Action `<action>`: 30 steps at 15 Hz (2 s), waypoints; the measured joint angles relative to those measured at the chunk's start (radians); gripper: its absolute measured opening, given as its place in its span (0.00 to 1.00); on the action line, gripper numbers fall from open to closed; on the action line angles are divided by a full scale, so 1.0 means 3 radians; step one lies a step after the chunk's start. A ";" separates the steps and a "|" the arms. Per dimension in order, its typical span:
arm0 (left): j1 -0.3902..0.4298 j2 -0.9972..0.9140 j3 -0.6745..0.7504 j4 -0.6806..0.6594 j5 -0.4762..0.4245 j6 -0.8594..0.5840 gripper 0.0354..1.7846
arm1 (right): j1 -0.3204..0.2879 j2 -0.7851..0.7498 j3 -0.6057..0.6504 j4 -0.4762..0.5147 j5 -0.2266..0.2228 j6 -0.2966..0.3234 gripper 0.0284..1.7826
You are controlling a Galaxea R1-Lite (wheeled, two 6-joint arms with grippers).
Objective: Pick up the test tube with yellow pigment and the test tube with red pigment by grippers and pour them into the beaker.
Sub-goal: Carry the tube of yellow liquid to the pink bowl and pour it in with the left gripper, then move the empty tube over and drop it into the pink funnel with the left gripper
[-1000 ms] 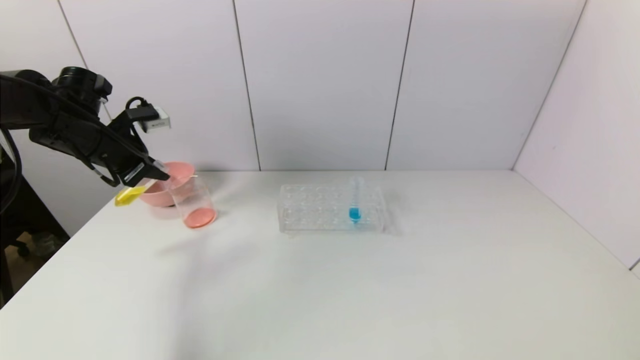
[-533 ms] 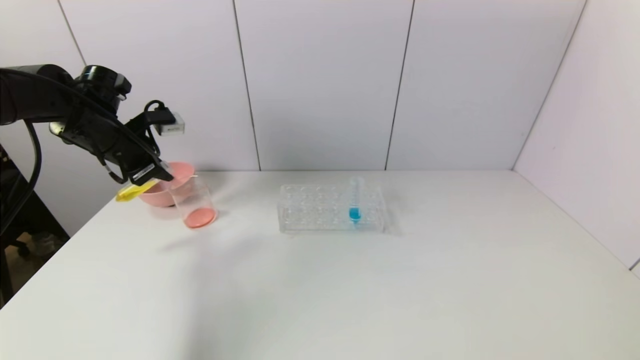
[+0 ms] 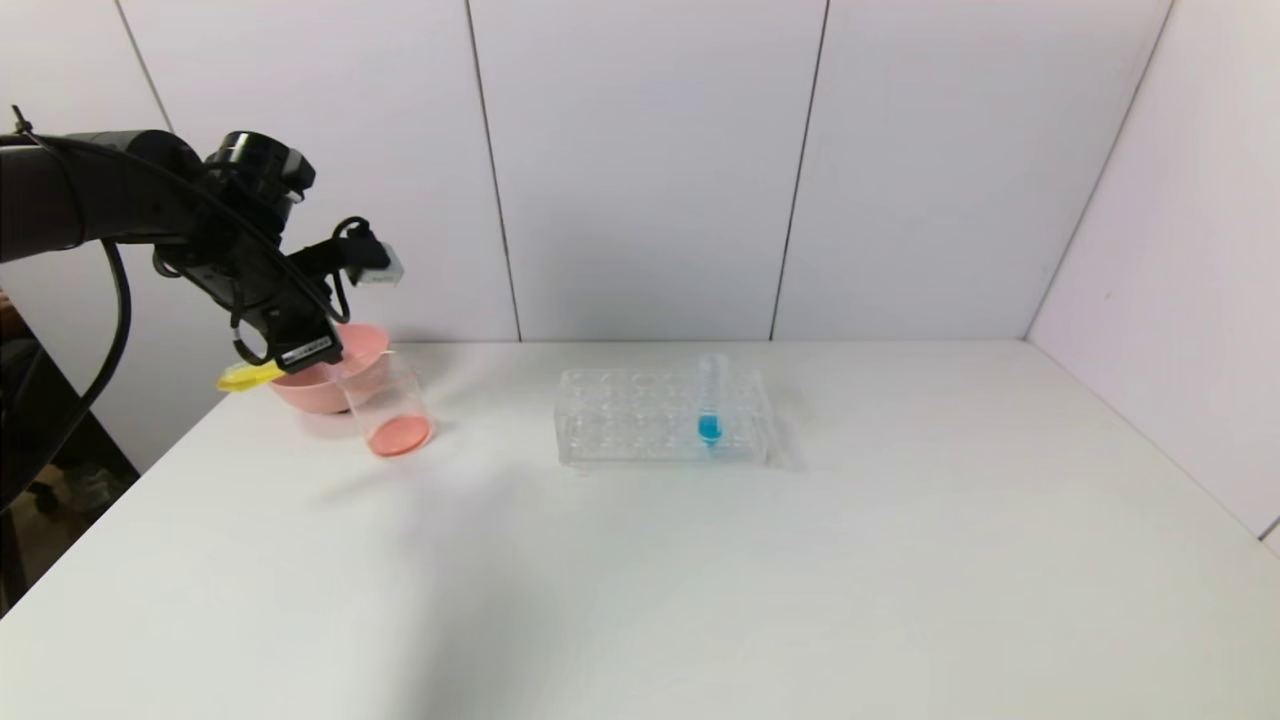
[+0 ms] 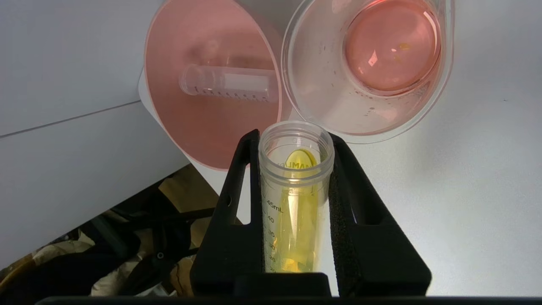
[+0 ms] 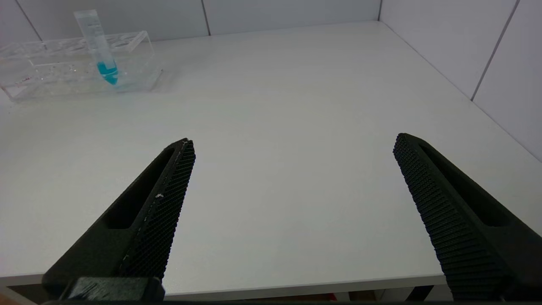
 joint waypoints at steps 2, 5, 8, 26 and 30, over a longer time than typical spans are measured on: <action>-0.0048 0.0000 -0.0001 0.0011 0.0140 0.0011 0.24 | 0.0000 0.0000 0.0000 0.0001 0.0000 0.0000 0.96; -0.0109 0.0006 -0.0003 0.0015 0.0372 0.0075 0.24 | 0.0000 0.0000 0.0000 0.0000 0.0000 0.0000 0.96; -0.0176 0.0038 -0.0001 0.0040 0.0505 0.0077 0.24 | 0.0000 0.0000 0.0000 0.0000 0.0000 0.0000 0.96; -0.0482 0.0153 0.0001 0.0279 0.1357 0.0112 0.24 | 0.0000 0.0000 0.0000 0.0000 0.0000 -0.0001 0.96; -0.0416 0.0080 0.0068 0.0122 0.1135 -0.0109 0.24 | 0.0000 0.0000 0.0000 0.0000 0.0000 0.0000 0.96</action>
